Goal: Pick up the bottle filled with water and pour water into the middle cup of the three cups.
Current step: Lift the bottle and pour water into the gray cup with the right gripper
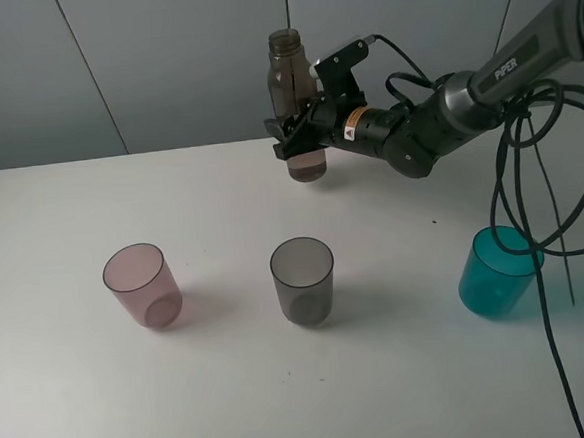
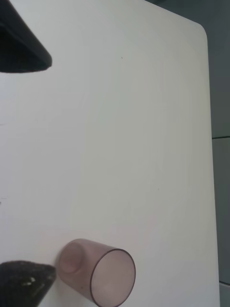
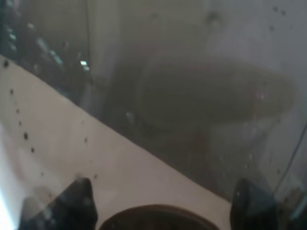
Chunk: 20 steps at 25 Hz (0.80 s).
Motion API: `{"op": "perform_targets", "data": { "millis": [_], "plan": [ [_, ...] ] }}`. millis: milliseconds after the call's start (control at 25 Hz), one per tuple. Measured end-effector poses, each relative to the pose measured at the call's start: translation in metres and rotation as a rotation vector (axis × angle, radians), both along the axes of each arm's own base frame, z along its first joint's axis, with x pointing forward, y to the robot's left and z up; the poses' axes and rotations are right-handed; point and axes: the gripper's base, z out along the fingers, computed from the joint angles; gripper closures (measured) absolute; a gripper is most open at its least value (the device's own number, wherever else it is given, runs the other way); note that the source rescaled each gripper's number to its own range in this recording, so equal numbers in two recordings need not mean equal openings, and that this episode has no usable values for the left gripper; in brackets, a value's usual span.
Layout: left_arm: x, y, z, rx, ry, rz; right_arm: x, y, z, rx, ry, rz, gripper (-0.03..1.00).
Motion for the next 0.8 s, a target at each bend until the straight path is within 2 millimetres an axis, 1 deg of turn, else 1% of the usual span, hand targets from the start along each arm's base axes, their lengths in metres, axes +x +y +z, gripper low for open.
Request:
{"op": "perform_targets", "data": {
  "millis": [80,280,360,600,800],
  "plan": [
    [0.000,0.000,0.000,0.000,0.000,0.000,-0.006,-0.006,0.010,-0.005,-0.013,0.007,0.96],
    [0.000,0.000,0.000,0.000,0.000,0.000,-0.025,-0.032,0.020,-0.035,-0.026,0.015,0.96],
    [0.000,0.000,0.000,-0.002,0.000,0.001,-0.034,-0.040,0.024,-0.063,-0.065,0.028,0.96],
    [0.000,0.000,0.000,-0.002,0.000,0.001,-0.065,-0.046,0.026,-0.176,-0.256,0.113,0.96],
    [0.000,0.000,0.000,-0.002,0.000,0.001,-0.081,-0.050,0.021,-0.287,-0.373,0.163,0.96]
  ]
}}
